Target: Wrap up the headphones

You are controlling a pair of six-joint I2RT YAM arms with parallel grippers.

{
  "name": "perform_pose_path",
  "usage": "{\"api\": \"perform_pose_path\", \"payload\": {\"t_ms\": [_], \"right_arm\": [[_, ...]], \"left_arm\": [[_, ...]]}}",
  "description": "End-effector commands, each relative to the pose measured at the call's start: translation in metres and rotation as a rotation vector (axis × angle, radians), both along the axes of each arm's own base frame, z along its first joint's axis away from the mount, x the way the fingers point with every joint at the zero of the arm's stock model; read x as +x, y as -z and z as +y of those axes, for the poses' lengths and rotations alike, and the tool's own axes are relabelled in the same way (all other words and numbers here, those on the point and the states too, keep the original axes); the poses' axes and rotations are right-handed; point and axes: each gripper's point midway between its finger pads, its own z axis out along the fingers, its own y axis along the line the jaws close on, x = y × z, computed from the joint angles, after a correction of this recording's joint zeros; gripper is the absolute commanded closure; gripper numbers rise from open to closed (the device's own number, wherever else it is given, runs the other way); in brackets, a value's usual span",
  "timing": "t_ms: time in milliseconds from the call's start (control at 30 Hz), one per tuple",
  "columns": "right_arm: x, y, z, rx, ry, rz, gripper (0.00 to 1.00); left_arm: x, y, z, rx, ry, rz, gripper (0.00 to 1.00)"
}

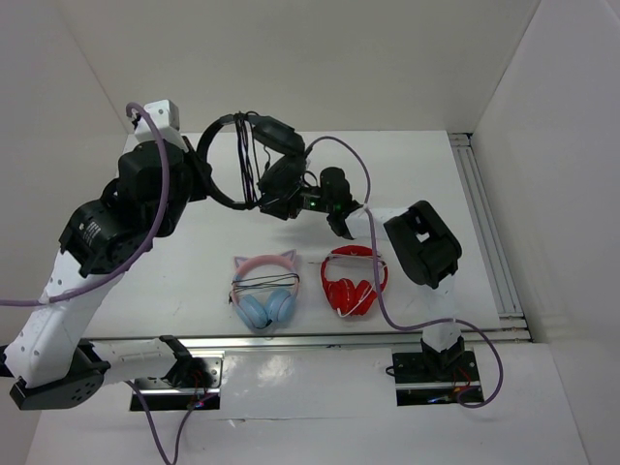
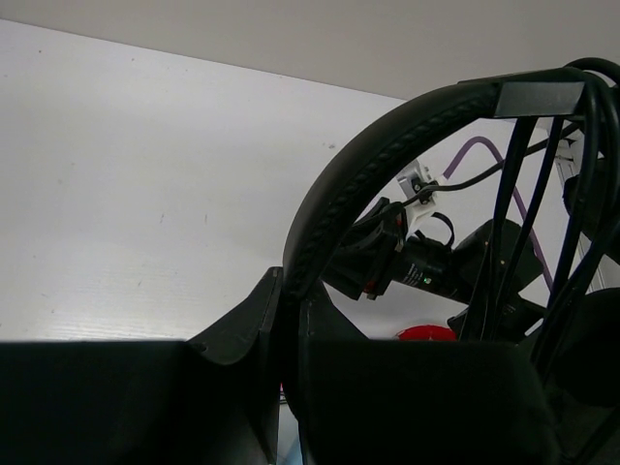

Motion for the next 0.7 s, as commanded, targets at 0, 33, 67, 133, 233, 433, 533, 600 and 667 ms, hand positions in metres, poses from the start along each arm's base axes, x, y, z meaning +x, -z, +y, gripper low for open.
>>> {"api": "perform_pose_path", "payload": {"t_ms": [0,33,67,133,233,433,533,600,667], "right_arm": [[-0.003,-0.025,0.002,0.037,-0.003,-0.091,0.6],[-0.001,-0.023,0.001,0.029,0.006,-0.092,0.62],[-0.003,-0.025,0.0,0.03,0.006,-0.094,0.67],[-0.004,-0.021,-0.001,0.015,0.005,-0.088,0.84],[-0.001,-0.021,-0.002,0.003,0.025,-0.086,1.0],[-0.007,-0.02,-0.004,-0.082,0.189,-0.088,1.0],[-0.026,-0.026,-0.007,-0.129,0.293,-0.096,1.0],[-0.047,-0.024,-0.003,-0.167,0.303,-0.096,1.0],[-0.067,-0.033,0.0,-0.204,0.31,-0.127,1.0]], "left_arm": [[-0.004,-0.043,0.008,-0.128,-0.037,-0.128,1.0],[-0.004,-0.043,0.008,-0.128,-0.037,-0.128,1.0],[-0.003,-0.04,0.007,-0.122,-0.037,-0.121,1.0],[-0.002,-0.037,0.006,-0.116,-0.037,-0.114,1.0],[0.0,-0.03,0.008,-0.108,-0.062,-0.103,1.0],[0.013,-0.023,0.031,-0.142,-0.238,-0.099,1.0],[0.039,-0.018,0.042,-0.136,-0.313,-0.076,1.0],[0.058,-0.018,0.06,-0.15,-0.381,-0.069,1.0],[0.083,-0.007,0.064,-0.161,-0.392,-0.025,1.0]]}}
